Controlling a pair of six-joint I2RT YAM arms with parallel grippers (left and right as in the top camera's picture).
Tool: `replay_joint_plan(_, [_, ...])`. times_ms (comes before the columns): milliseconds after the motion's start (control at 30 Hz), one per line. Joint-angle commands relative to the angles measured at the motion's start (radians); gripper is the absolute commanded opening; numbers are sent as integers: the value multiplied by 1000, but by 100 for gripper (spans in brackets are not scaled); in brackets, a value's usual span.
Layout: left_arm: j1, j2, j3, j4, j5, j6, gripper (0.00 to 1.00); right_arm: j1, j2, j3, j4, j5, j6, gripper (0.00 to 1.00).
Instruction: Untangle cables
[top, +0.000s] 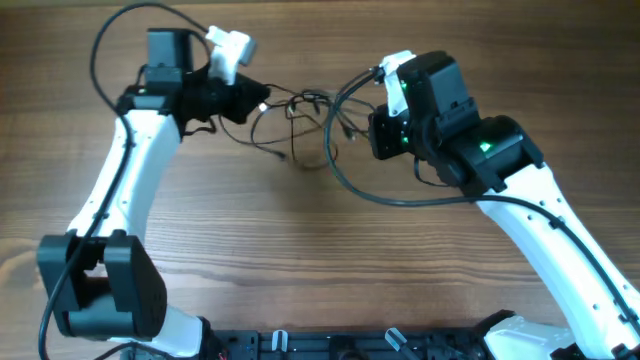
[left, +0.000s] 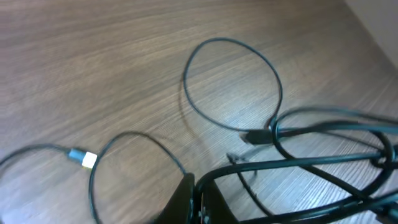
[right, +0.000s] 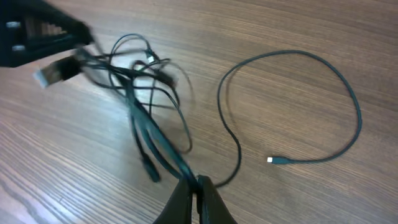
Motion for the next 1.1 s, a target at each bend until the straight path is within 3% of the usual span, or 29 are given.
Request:
replay_joint_plan(0, [144, -10, 5, -27, -123, -18, 4, -117, -18, 10, -31, 101, 23, 5])
replay_joint_plan(200, [230, -12, 5, -26, 5, -18, 4, -292, -18, 10, -40, 86, 17, 5])
replay_joint_plan(400, [202, -12, 5, -27, 75, -18, 4, -308, -18, 8, -40, -52, -23, 5])
replay_joint_plan(467, [178, -12, 5, -27, 129, -18, 4, -308, -15, 8, -39, -173, -109, 15])
replay_joint_plan(600, [110, -38, 5, -14, 333, -18, 4, -308, -6, -13, -45, -457, -346, 47])
replay_joint_plan(633, [93, -49, 5, -2, 367, -18, 4, -308, -4, -20, -44, -472, -351, 50])
replay_joint_plan(800, [14, -169, 5, 111, 405, -74, 4, -306, 53, -62, -61, -603, -450, 55])
replay_joint_plan(1067, [7, -328, 5, 207, 376, -127, 4, -211, 148, -120, -18, -767, -584, 59])
